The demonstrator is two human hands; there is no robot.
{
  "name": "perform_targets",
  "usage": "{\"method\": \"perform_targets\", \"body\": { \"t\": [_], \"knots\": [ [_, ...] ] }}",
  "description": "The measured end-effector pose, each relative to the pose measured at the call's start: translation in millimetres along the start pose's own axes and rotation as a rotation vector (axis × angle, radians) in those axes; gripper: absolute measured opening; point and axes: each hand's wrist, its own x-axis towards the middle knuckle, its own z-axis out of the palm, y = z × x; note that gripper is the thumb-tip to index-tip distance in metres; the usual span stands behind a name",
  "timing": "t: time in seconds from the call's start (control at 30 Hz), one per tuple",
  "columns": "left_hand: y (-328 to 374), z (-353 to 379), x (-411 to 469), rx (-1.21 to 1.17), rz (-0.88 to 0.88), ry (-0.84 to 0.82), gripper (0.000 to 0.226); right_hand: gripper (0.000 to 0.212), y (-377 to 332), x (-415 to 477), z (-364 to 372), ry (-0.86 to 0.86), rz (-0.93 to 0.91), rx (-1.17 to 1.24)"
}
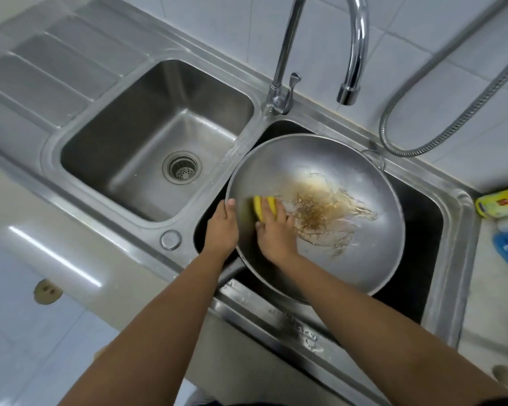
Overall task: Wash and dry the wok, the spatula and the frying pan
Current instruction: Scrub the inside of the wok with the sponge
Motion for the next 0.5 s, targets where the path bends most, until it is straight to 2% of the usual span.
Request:
{"method": "perform_targets", "body": {
  "t": [0.07,0.13,0.2,0.27,0.3,0.33,0.43,0.47,0.5],
  "knots": [
    [-0.4,0.4,1.0,0.007,0.002,0.004,0.045,0.058,-7.6,-5.8,2.8,-0.017,-0.202,0.095],
    [-1.5,0.5,0.8,0.014,0.009,0.005,0.046,0.06,7.3,7.9,0.2,-0.001,-0.251,0.038],
    [-1.7,0.6,-0.4,0.015,0.014,0.005,0.047,0.061,25.1,26.9,-5.9,0.031,-0.114,-0.094],
    [-1.8,0.3,-0.9,-0.002,0.011,-0.004,0.048,0.061,29.3,39.1,-16.4,0.062,0.149,-0.077],
    [-1.6,0.4,-0.6,-0.006,0.008,-0.006,0.048,0.061,23.4,40.7,-18.2,0.059,0.195,-0.027],
    [-1.8,0.6,-0.1,-0.003,0.007,-0.002,0.048,0.062,14.5,38.7,-18.2,0.037,0.135,0.011],
    [-1.8,0.7,0.8,0.01,0.011,0.013,0.045,0.063,2.1,17.9,-7.7,-0.032,-0.248,0.015],
    [-1.8,0.7,0.5,0.007,0.01,0.012,0.045,0.062,6.2,12.0,-6.2,-0.037,-0.263,0.004],
    [-1.2,0.7,0.0,0.004,0.008,0.01,0.044,0.061,13.4,7.6,-4.2,-0.019,-0.202,-0.016]
  ]
}}
